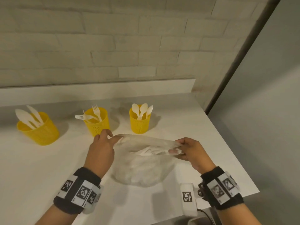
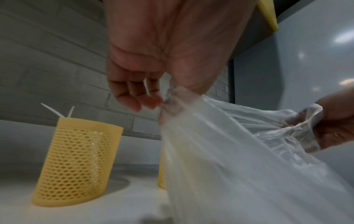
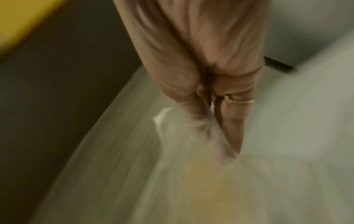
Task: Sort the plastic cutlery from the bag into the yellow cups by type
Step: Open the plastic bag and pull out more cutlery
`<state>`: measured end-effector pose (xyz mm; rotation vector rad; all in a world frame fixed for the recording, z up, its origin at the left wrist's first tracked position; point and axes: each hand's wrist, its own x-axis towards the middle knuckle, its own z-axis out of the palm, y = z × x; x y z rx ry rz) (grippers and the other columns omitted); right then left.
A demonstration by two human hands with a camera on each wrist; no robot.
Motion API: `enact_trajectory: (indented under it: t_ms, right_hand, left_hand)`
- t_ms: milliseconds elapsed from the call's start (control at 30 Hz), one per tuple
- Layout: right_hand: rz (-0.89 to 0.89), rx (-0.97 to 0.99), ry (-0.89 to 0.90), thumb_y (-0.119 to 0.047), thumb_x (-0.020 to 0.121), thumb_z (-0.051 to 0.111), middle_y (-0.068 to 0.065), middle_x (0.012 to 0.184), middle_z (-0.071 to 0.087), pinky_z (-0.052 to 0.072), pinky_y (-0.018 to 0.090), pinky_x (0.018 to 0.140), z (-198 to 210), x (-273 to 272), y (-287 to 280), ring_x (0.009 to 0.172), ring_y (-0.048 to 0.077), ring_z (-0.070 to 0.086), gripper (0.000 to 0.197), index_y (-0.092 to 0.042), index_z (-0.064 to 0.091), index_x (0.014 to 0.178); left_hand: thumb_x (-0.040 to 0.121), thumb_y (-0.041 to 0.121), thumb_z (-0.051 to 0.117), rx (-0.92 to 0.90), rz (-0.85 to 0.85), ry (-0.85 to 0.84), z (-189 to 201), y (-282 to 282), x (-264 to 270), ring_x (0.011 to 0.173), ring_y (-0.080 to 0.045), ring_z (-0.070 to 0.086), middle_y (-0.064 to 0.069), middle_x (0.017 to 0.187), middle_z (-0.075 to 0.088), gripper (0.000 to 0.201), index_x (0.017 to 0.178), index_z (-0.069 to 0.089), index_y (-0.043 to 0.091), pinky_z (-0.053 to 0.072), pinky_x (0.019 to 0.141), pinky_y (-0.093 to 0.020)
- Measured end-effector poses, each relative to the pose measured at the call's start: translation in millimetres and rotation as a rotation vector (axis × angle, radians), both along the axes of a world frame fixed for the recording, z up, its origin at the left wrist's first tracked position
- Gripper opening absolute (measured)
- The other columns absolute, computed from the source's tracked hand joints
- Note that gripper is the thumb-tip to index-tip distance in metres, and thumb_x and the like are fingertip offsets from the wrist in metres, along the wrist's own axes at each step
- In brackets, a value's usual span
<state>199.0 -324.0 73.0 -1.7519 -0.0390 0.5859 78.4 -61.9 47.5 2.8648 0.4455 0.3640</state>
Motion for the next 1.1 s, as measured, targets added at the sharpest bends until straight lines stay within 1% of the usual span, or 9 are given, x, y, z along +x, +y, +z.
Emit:
enact_trajectory:
  t_ms: [133, 200, 333, 400, 500, 700, 800, 900, 1100]
  right_hand:
    - [-0.204, 0.473, 0.518, 0.009, 0.093, 0.038, 0.022, 0.093, 0.062, 0.061, 0.04, 0.064, -10.2, 3.5, -5.9, 0.072, 0.032, 0.073, 0.017, -0.005, 0.048, 0.095]
    - [-0.362, 0.575, 0.706, 0.007, 0.095, 0.034, 0.026, 0.089, 0.06, 0.058, 0.033, 0.045, -21.3, 8.8, -10.7, 0.055, 0.029, 0.07, 0.017, -0.006, 0.046, 0.095]
    - [-0.374, 0.494, 0.839, 0.008, 0.09, 0.036, 0.015, 0.051, 0.061, 0.039, 0.017, 0.025, -31.0, 8.5, -13.0, 0.028, 0.019, 0.053, 0.021, -0.005, 0.052, 0.089]
    - [-0.31, 0.467, 0.789, 0.01, 0.077, 0.054, 0.006, 0.05, 0.059, 0.044, 0.019, 0.032, -33.3, 6.4, -8.4, 0.033, 0.02, 0.056, 0.016, -0.006, 0.052, 0.079]
    - [-0.359, 0.488, 0.763, 0.001, 0.066, 0.05, 0.005, 0.053, 0.058, 0.053, 0.026, 0.043, -46.1, 7.4, -3.8, 0.039, 0.023, 0.059, 0.011, -0.006, 0.053, 0.074]
    - [-0.129, -0.113, 0.191, -0.049, 0.081, 0.061, 0.007, 0.099, 0.057, 0.048, 0.033, 0.069, -58.7, 6.3, 3.7, 0.077, 0.022, 0.058, 0.043, -0.014, 0.052, 0.105]
    - [-0.039, -0.411, -0.318, -0.042, 0.07, 0.076, -0.001, 0.11, 0.047, 0.044, 0.034, 0.086, -54.5, -11.6, -0.4, 0.099, 0.019, 0.048, 0.052, -0.024, 0.045, 0.107]
    - [0.069, -0.565, -0.615, -0.025, 0.074, 0.075, -0.005, 0.107, 0.038, 0.038, 0.028, 0.078, -57.3, -28.7, -3.5, 0.095, 0.018, 0.042, 0.032, -0.02, 0.05, 0.094]
    - [0.253, -0.766, -0.513, -0.001, 0.086, 0.047, 0.005, 0.114, 0.059, 0.045, 0.022, 0.075, -70.8, -24.0, -2.3, 0.089, 0.021, 0.059, 0.038, -0.022, 0.065, 0.112]
  left_hand:
    - [0.077, 0.001, 0.052, -0.165, -0.038, 0.309, -10.9, 0.7, -16.0, 0.08, -0.024, 0.055, -0.006, 0.104, 0.056, 0.083, 0.144, 0.018, 0.036, 0.047, 0.07, -0.032]
    - [0.084, -0.001, 0.05, -0.592, -0.032, 0.313, -9.3, 4.0, -22.4, 0.101, -0.021, 0.058, -0.001, 0.11, 0.064, 0.053, 0.131, 0.049, 0.024, 0.045, 0.084, -0.024]
    - [0.082, -0.012, 0.05, -1.584, 0.193, 0.046, -16.7, 15.1, -22.6, 0.079, -0.019, 0.066, -0.004, 0.077, 0.064, 0.031, 0.102, 0.063, 0.007, 0.054, 0.061, -0.02]
    - [0.048, -0.015, 0.073, -2.108, 0.279, -0.075, -22.6, 17.6, -20.5, 0.058, -0.017, 0.064, -0.003, 0.058, 0.055, 0.051, 0.088, 0.053, 0.007, 0.051, 0.048, -0.023]
    - [0.024, -0.013, 0.077, -2.429, 0.357, -0.177, -32.9, 15.9, -14.6, 0.039, -0.011, 0.045, -0.002, 0.053, 0.047, 0.067, 0.078, 0.046, 0.01, 0.04, 0.04, -0.02]
    - [0.073, 0.038, 0.066, -1.795, 0.414, -0.068, -31.4, -0.3, -9.8, 0.077, -0.021, 0.057, -0.009, 0.102, 0.058, 0.046, 0.109, 0.051, 0.014, 0.05, 0.059, -0.028]
    - [0.053, 0.05, 0.077, -1.073, 0.301, -0.092, -27.2, -7.6, -19.6, 0.103, -0.025, 0.052, -0.006, 0.116, 0.047, 0.069, 0.107, 0.045, 0.021, 0.044, 0.081, -0.034]
    - [0.065, 0.039, 0.079, -0.421, 0.123, -0.199, -21.0, -23.4, -27.0, 0.104, -0.022, 0.046, -0.001, 0.115, 0.049, 0.034, 0.087, 0.055, 0.028, 0.041, 0.088, -0.036]
    - [0.048, 0.017, 0.085, 0.003, 0.021, 0.17, -37.0, -31.7, -24.4, 0.066, -0.03, 0.061, -0.005, 0.09, 0.07, 0.04, 0.084, 0.074, 0.032, 0.05, 0.047, -0.032]
